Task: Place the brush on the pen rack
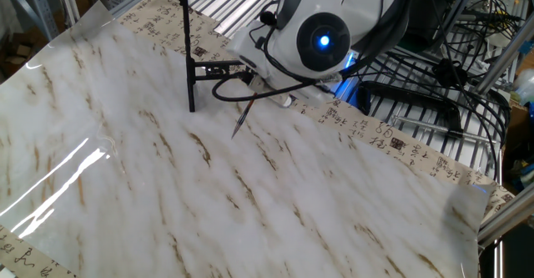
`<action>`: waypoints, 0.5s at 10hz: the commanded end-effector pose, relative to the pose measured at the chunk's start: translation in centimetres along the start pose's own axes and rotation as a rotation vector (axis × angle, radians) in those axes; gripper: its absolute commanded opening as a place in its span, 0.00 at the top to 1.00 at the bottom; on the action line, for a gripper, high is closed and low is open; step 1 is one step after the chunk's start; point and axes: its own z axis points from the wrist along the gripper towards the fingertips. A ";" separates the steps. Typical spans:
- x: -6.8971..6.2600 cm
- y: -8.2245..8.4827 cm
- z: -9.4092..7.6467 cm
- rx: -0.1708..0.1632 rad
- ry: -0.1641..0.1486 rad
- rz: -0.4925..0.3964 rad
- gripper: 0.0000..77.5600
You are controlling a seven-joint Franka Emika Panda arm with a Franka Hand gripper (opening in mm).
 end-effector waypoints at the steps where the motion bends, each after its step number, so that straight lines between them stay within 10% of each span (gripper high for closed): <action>1: 0.5 -0.4 -0.1 0.029 0.039 0.003 0.99; 5: 0.5 -0.7 -0.4 0.053 0.048 0.016 0.99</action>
